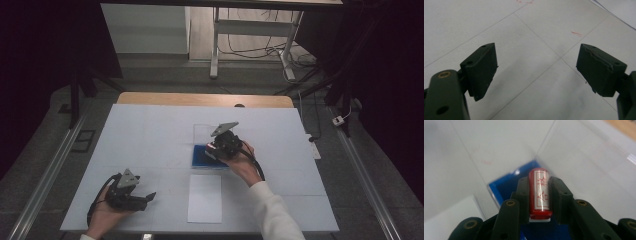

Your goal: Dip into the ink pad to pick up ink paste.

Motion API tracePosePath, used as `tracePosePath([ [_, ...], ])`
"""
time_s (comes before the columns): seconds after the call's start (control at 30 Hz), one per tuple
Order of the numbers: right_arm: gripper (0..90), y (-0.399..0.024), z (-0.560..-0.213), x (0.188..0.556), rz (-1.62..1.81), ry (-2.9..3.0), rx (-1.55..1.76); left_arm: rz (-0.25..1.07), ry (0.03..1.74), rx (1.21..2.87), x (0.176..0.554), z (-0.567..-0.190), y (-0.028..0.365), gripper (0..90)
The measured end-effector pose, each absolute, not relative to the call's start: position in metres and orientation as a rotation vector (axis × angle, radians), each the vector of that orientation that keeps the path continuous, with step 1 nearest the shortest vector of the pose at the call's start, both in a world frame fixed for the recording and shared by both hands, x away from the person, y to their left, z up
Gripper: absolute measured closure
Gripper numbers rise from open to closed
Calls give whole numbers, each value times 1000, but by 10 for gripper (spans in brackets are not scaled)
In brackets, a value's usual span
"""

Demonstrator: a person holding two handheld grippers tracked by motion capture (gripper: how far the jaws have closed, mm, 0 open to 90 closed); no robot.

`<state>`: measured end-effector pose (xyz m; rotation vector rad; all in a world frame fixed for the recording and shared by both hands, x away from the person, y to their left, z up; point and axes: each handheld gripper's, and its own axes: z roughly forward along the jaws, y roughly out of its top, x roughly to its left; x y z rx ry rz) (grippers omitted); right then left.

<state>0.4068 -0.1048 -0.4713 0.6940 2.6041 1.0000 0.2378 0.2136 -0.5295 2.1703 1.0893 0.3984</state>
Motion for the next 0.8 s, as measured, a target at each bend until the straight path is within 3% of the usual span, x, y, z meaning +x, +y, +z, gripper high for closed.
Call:
tracePosePath([
  [0.8, 700, -118, -435, 399, 1080, 2603, 676, 401, 1090, 2146, 236, -526, 217, 177],
])
